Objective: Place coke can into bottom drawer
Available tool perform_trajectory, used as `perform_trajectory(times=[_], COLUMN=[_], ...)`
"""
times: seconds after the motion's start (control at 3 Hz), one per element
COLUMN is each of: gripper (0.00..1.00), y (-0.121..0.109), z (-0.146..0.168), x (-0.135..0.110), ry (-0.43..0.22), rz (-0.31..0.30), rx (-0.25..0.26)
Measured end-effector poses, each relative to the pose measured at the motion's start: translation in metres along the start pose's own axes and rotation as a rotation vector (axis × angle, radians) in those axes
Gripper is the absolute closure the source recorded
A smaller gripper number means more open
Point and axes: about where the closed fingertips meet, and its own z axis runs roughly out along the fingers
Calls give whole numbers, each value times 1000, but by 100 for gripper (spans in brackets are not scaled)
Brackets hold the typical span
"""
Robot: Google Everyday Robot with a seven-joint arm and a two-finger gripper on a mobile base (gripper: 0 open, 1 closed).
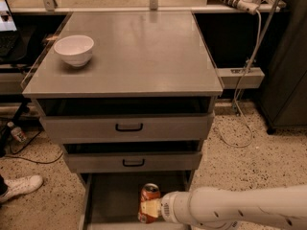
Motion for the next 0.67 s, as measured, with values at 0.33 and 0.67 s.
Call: perform_trajectory(times=[0.33,0.67], gripper=[100,100], y=[-16,-24], z=[56,108], x=[9,31], ry=[21,69], rz=[64,129], rx=[-23,-48])
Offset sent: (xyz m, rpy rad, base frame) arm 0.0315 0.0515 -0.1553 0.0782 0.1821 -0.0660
